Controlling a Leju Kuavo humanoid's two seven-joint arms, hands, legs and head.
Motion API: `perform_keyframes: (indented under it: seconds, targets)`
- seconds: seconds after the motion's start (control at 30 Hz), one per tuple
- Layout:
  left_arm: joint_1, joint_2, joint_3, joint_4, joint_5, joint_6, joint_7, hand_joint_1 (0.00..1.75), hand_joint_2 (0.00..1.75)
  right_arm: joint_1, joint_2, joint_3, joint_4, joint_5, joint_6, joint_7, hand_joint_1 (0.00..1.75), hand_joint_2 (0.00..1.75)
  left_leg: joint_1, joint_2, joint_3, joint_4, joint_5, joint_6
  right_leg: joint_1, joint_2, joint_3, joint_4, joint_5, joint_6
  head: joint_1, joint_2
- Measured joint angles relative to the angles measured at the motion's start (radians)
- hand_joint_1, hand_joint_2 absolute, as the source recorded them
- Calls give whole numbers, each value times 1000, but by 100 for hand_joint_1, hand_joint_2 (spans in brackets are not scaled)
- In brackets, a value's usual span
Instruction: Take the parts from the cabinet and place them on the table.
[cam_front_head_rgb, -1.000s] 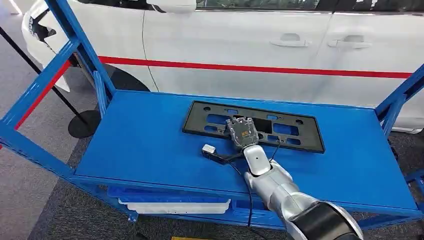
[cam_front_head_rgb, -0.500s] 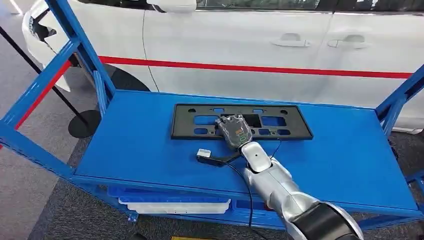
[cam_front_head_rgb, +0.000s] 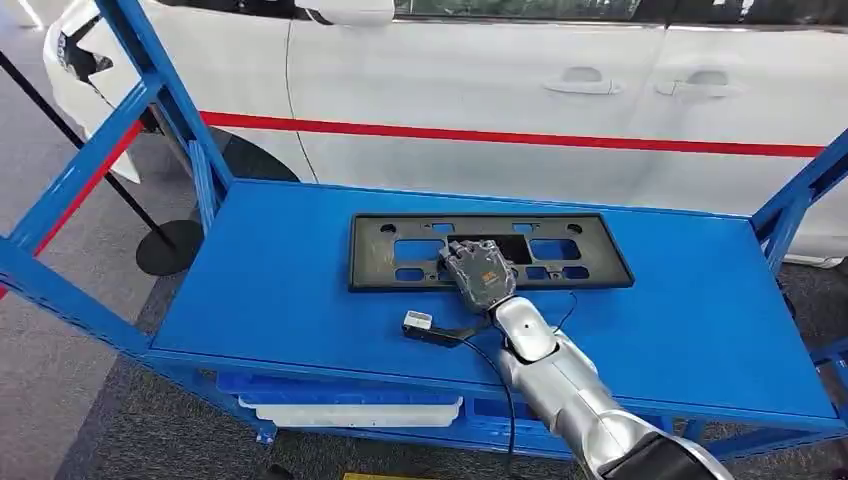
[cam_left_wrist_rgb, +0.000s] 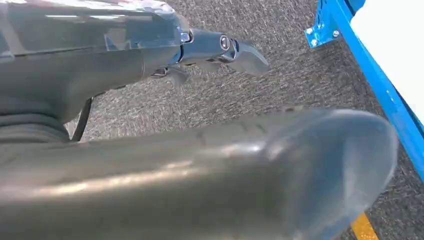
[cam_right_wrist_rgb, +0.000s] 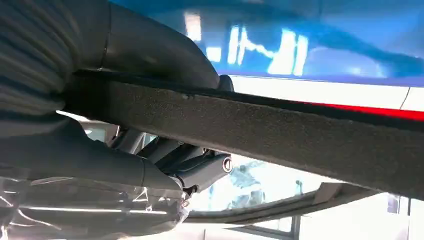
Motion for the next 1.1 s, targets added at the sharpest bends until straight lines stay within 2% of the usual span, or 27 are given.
perform_keyframes:
  seconds: [0.03, 0.07, 0.1, 0.17, 0.2, 0.23, 0.27, 0.33, 0.37, 0.4, 0.47, 0.5, 0.53, 0.57, 0.6, 0.67, 0.7, 0.73, 0.77, 0.8, 0.83, 0.87, 0.9, 0.97, 1.03, 1.07, 1.1]
  targets:
    - [-1, -2, -1, 0, 0, -1, -3, 0, 0, 3, -3, 2, -10, -1, 0, 1, 175, 175, 15, 3, 11, -27, 17, 6, 4, 0, -1, -3, -7, 4, 0, 0]
    - [-2, -3, -2, 0, -1, -2, -6, 0, 0, 3, -9, 4, -17, -5, 0, 1, 175, 175, 14, 8, 13, -38, 27, 11, 1, -3, -6, 14, -24, 9, 0, 0]
    - [-3, -3, -4, 0, -1, -2, -7, 0, 0, 3, -13, 9, -22, -6, 0, 2, 175, 175, 14, 9, 9, -39, 30, 15, 0, -3, -31, 67, -60, 11, 0, 0]
    - [0, -4, -8, 0, -1, -3, -7, 0, 0, 14, -20, 19, -25, -8, -1, 1, 175, 175, 14, 10, 2, -34, 29, 15, -7, -3, -104, 233, -133, 22, 0, 0]
    - [0, -4, -9, 0, -1, -6, -7, 0, 0, 23, -24, 27, -28, -8, 0, 1, 175, 175, 14, 10, -1, -29, 29, 15, -12, -4, -131, 289, -144, 28, 0, 0]
    - [1, -5, -10, 0, -1, -7, -7, 0, 0, 29, -28, 31, -32, -8, 0, 1, 175, 175, 16, 9, -5, -23, 27, 13, -17, -4, -135, 296, -130, 33, 0, 0]
    - [1, -7, -11, 0, -1, -8, -7, 0, 0, 32, -29, 36, -35, -8, 0, 2, 175, 175, 19, 8, -9, -15, 24, 9, -22, -5, -119, 261, -96, 39, 0, 0]
    - [1, -9, -17, 0, -4, -11, -7, 0, 0, 32, -35, 47, -48, -8, 3, 7, 175, 175, 28, 6, -16, 10, 9, -6, -32, -10, -38, 98, -7, 50, 0, 0]
    - [0, -8, -19, 0, -6, -11, -7, 0, 0, 32, -38, 50, -52, -9, 3, 8, 175, 175, 28, 4, -24, 21, 0, -18, -30, -11, -15, 54, -32, 53, 0, 0]
    - [-1, -9, -20, -2, -5, -12, -5, 0, 0, 31, -38, 55, -55, -9, 4, 9, 175, 175, 23, 5, -39, 35, -4, -25, -19, -7, -15, 53, -27, 39, 0, 0]
    - [0, -10, -24, -3, -6, -17, -4, 0, 0, 41, -43, 61, -67, -9, 6, 8, 175, 175, 20, 4, -41, 39, -3, -34, -22, -5, -26, 58, -36, 14, 0, 0]
    - [0, -10, -24, -3, -6, -18, -3, 0, 0, 44, -44, 66, -74, -9, 8, 8, 175, 175, 23, 6, -41, 38, 0, -40, -18, -4, -30, 59, -35, 10, 0, 0]
    - [-1, -10, -24, -3, -7, -18, -2, 0, 0, 44, -47, 70, -81, -9, 9, 8, 175, 175, 26, 6, -42, 40, -2, -47, -19, -5, -32, 52, -31, -3, 0, 0]
    - [-1, -10, -25, -3, -7, -18, -2, 0, 0, 44, -48, 74, -87, -10, 10, 8, 175, 175, 28, 6, -51, 56, -25, -49, -21, -8, -30, 48, -25, -12, 0, 0]
    - [-1, -10, -25, -3, -9, -20, -2, 0, 0, 44, -49, 76, -92, -10, 10, 8, 175, 175, 28, 6, -69, 103, -64, -48, -20, -9, -33, 46, -21, -19, 0, 0]
    - [-2, -10, -26, -3, -9, -21, -2, 0, 0, 47, -51, 80, -97, -11, 13, 8, 175, 175, 26, 6, -131, 261, -149, -48, -13, -11, -43, 47, -15, -28, 0, 0]
    - [-1, -9, -26, -3, -10, -24, -1, 0, 0, 51, -53, 83, -98, -13, 17, 7, 175, 175, 26, 6, -157, 330, -174, -47, -9, -12, -48, 47, -11, -31, 0, 0]
    - [-1, -9, -26, -3, -10, -27, -1, 0, 0, 53, -54, 85, -99, -16, 23, 5, 175, 175, 25, 6, -163, 355, -172, -44, -4, -12, -53, 47, -6, -32, 0, 0]
    - [-1, -9, -26, -3, -11, -28, -1, 0, 0, 54, -55, 86, -99, -18, 26, 3, 175, 175, 23, 6, -145, 328, -147, -38, -1, -12, -58, 48, -1, -32, 0, 0]
    - [-2, -9, -27, -3, -11, -29, -1, 0, 0, 54, -56, 87, -100, -19, 28, 3, 175, 175, 21, 6, -109, 264, -109, -31, 2, -11, -62, 48, 3, -32, 0, 0]
    - [-3, -9, -27, -3, -11, -30, -1, 0, 0, 54, -58, 87, -103, -21, 30, 3, 175, 175, 16, 6, -53, 163, -65, -20, 5, -10, -64, 48, 9, -31, 0, 0]
    - [-4, -9, -28, -4, -11, -30, -1, 0, 0, 54, -59, 87, -107, -23, 30, 3, 175, 175, 12, 6, -6, 82, -40, -9, 6, -10, -66, 48, 14, -28, 0, 0]
    - [-7, -7, -30, -6, -11, -30, -1, 0, 0, 54, -60, 88, -110, -26, 31, 3, 175, 175, 4, 8, 17, 36, -53, -7, 10, -10, -71, 47, 22, -21, 0, 0]
    - [-7, -7, -32, -6, -11, -31, -1, 0, 0, 54, -61, 89, -110, -27, 32, 3, 175, 175, -2, 5, 0, 35, -37, -7, 3, -10, -72, 42, 37, -8, 0, 0]
    - [-7, -7, -32, -6, -11, -31, -1, 0, 0, 55, -63, 92, -112, -28, 34, 3, 175, 175, -4, 5, -9, 27, -18, 4, 3, -9, -73, 30, 56, 6, 0, 0]
    - [-8, -8, -33, -6, -11, -31, -1, 0, 0, 56, -67, 93, -112, -29, 35, 3, 175, 175, 7, 15, -10, 18, 0, 10, 0, -9, -81, 37, 41, 10, 0, 0]
    - [-10, -8, -34, -6, -11, -34, -1, 0, 0, 54, -71, 94, -114, -30, 39, 3, 175, 175, 6, 12, -24, 14, 14, 24, 1, -10, -96, 64, -9, 12, 0, 0]
